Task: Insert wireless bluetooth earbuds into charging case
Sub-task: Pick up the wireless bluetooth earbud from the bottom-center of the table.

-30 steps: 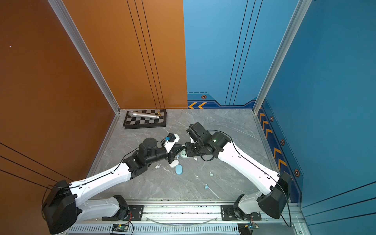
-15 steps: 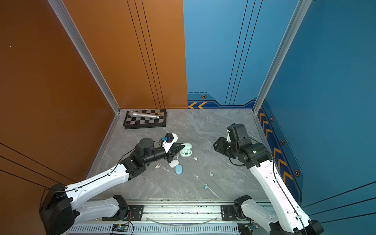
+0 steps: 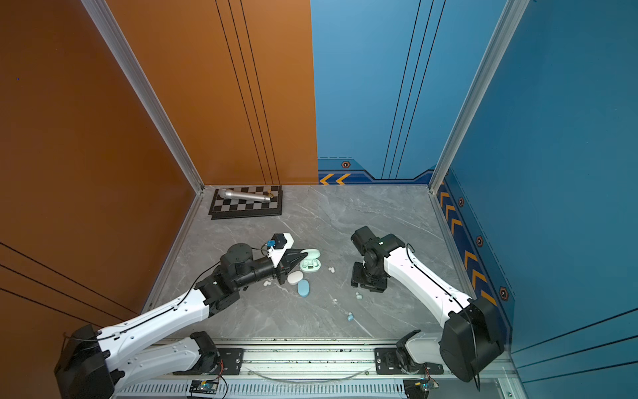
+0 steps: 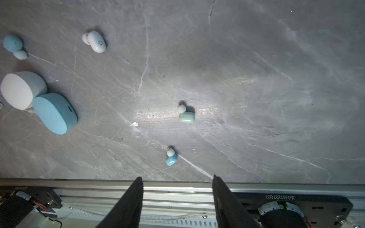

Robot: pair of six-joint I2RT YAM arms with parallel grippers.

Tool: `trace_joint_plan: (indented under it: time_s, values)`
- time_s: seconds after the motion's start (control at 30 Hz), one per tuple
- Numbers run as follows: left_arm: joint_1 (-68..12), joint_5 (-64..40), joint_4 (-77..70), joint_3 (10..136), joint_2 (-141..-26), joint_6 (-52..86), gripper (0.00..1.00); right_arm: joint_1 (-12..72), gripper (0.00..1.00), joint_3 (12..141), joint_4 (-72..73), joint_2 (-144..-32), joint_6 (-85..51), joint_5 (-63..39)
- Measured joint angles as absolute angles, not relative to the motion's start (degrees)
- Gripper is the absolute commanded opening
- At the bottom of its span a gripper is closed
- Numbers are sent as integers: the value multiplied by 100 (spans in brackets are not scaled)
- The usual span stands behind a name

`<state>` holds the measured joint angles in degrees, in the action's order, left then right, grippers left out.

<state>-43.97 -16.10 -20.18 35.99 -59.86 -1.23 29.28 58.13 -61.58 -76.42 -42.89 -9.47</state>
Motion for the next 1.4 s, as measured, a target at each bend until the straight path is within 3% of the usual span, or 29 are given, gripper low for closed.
trace_joint_plan:
  time_s: [0.3,0.53,0.87,1.4]
  values:
    - [-4416,-1479,-2016,3568,-5972,-60,0,2969,51,4274,-4792,-6925,-6967,-1020]
    - [-4423,-1452,-2016,3568,-5979,-60,0,2969,45,3721,-3957,-6925,-8082,-1031]
    - [-4423,-1435,-2016,3568,-5979,-60,0,2891,34,3559,-3203,-7054,-8573,-1031]
    - [-4423,-1393,-2016,3568,-5979,-62,0,2805,34,3516,-3030,-7406,-8578,-1028]
